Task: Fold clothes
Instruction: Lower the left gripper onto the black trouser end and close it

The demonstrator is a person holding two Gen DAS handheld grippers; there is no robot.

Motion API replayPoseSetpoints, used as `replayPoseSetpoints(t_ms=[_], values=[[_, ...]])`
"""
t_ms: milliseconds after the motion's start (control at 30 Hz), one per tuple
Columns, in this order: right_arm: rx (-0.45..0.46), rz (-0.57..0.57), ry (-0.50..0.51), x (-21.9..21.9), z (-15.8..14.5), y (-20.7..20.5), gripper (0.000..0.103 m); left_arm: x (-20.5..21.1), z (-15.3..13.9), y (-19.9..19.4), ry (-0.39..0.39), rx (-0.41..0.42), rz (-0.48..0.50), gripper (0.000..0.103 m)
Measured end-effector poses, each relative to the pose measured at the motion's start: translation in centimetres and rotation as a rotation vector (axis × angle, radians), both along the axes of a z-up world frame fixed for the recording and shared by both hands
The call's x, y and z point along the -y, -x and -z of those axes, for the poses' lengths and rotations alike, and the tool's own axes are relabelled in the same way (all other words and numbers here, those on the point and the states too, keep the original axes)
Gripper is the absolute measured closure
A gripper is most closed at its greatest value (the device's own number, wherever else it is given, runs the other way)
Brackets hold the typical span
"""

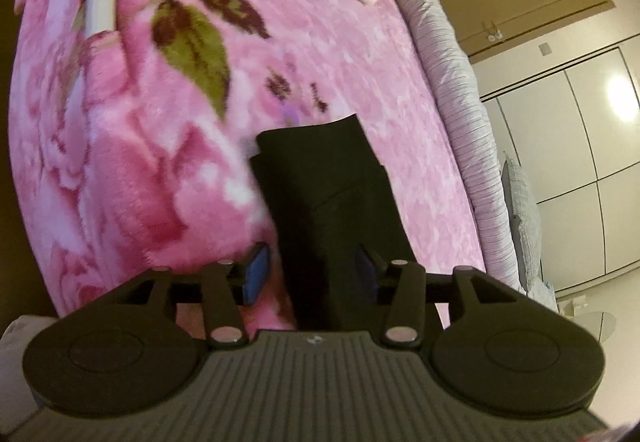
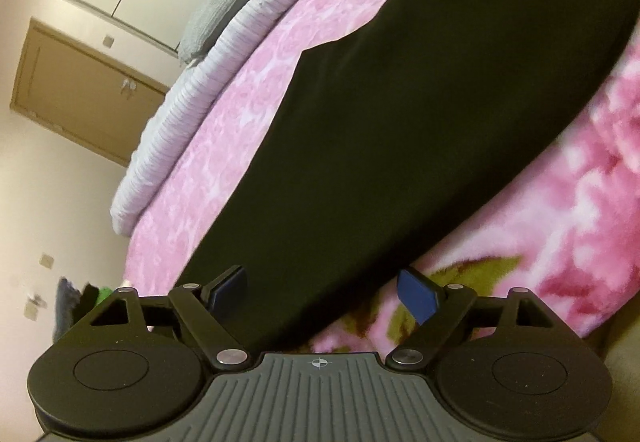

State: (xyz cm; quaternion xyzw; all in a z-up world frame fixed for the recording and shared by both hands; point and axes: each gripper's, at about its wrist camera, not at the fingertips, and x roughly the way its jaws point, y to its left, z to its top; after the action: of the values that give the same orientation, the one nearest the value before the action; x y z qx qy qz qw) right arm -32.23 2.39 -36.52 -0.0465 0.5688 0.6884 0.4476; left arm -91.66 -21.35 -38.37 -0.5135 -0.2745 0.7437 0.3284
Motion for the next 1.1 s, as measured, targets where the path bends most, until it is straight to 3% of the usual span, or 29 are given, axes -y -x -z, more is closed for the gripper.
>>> replayPoseSetpoints(t_ms=[67,167,267,333,533,633,667,767,1000,1100], values=[[-0.019,0.006,0.004,0.1,0.1,-0.5,0.018,-0.5,-0.1,-0.4,0.007,-0.046,-0.001,0.063],[-0.040,0.012,-0.003,0.3,0.1,-1.3,0.018,-1.4,-0.4,-1.1,0.057,-0.119,0.024,0.091],[0.000,-0.002,-0.024,0.1,-0.5,-2.0,0.018,-2.2,-1.5,-2.1,0.099,-0.213,0.067,0.097],[0.070,-0.004,-0.050,-0.1,-1.1,-2.3,0.018,-3.6,-3.6,-3.7,0.153,-0.369,0.149,0.098],[0.080,0.023,-0.101,0.2,-1.8,-4.6,0.026,-10.1,-9.8,-13.8,0.208,-0.863,0.565,0.098],[0.080,0.031,-0.122,0.3,-2.1,-5.4,0.026,-13.2,-9.7,-20.6,0.180,-1.004,0.800,0.097],[0.080,0.035,-0.129,0.3,-2.1,-5.6,0.026,-14.1,-8.9,-22.7,0.159,-1.004,0.873,0.097],[0.072,0.054,-0.120,0.2,-2.0,-6.4,0.026,-16.7,-5.4,-27.2,0.197,-0.919,1.064,0.092],[0.022,0.028,-0.125,-0.1,-3.0,-6.2,0.026,-15.0,-5.0,-27.7,0.194,-0.806,1.114,0.088],[-0.024,0.000,-0.127,-0.3,-3.3,-5.2,0.026,-13.8,-6.4,-26.2,0.121,-0.751,1.135,0.085]])
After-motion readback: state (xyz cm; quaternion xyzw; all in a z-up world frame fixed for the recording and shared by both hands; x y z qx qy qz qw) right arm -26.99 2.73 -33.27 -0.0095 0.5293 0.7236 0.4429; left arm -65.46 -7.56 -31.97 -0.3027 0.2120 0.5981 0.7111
